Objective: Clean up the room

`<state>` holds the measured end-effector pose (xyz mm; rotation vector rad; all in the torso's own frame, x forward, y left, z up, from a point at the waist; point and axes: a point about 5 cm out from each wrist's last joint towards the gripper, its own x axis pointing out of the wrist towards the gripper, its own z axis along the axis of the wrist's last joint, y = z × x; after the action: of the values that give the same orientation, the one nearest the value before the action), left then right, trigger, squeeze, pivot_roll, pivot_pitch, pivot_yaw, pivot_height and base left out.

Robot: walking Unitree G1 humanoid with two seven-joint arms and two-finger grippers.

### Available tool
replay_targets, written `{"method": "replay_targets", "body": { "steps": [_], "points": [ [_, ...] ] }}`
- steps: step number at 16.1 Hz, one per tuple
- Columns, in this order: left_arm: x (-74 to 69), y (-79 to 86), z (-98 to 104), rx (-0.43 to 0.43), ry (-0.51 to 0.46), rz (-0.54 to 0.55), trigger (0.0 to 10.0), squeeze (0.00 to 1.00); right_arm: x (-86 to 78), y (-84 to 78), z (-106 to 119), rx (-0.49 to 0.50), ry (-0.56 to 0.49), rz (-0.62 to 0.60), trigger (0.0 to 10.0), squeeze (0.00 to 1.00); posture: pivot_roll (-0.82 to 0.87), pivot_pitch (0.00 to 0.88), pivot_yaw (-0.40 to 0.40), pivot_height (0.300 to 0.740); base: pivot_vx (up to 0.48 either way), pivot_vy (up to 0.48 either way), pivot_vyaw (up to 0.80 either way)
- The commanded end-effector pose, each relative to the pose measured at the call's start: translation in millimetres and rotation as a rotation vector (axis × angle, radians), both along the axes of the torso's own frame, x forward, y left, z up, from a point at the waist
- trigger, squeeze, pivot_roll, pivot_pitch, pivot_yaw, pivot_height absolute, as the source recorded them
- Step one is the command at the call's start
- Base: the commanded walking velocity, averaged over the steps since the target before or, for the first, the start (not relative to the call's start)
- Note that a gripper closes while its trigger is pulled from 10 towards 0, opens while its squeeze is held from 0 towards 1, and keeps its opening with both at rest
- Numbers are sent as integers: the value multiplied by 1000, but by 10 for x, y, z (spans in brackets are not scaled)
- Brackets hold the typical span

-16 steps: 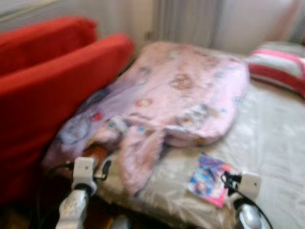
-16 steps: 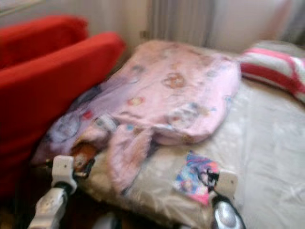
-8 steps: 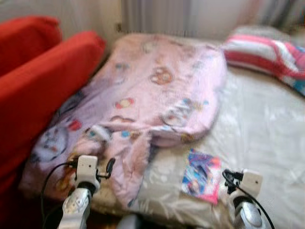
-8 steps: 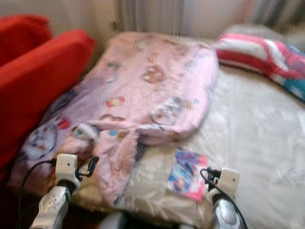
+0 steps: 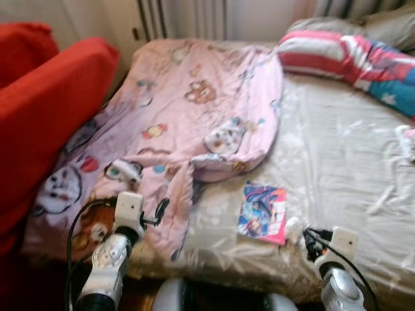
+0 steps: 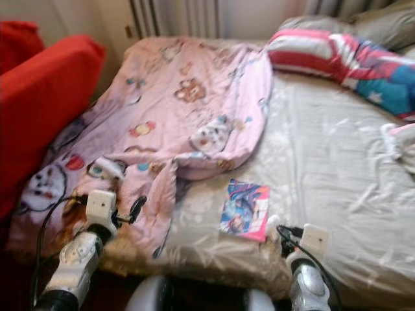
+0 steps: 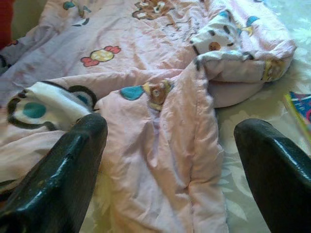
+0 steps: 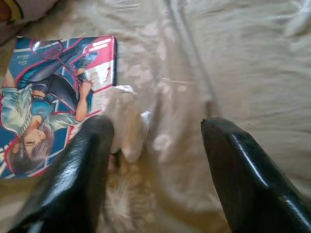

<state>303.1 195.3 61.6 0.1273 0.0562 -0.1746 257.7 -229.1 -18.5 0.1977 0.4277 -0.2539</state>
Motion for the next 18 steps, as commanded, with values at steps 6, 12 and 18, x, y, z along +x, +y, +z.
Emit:
{"method": "replay_targets", "body": {
  "steps": [6, 12, 18],
  "points": [
    [-104, 188, 114, 8, -4, 24, 10000, 0, 110, 29, 80, -65, -10, 60, 10000, 0, 144, 348, 110, 650, 0, 0, 0],
    [-136, 160, 329, -2, -52, 18, 10000, 0, 244, -68, 256, -66, -101, 8, 10000, 0, 159, 454, 95, 650, 0, 0, 0],
    [-301, 141, 621, 35, -110, 11, 10000, 0, 363, -82, 366, -62, -124, 56, 10000, 0, 223, 515, 115, 650, 0, 0, 0]
  ]
}}
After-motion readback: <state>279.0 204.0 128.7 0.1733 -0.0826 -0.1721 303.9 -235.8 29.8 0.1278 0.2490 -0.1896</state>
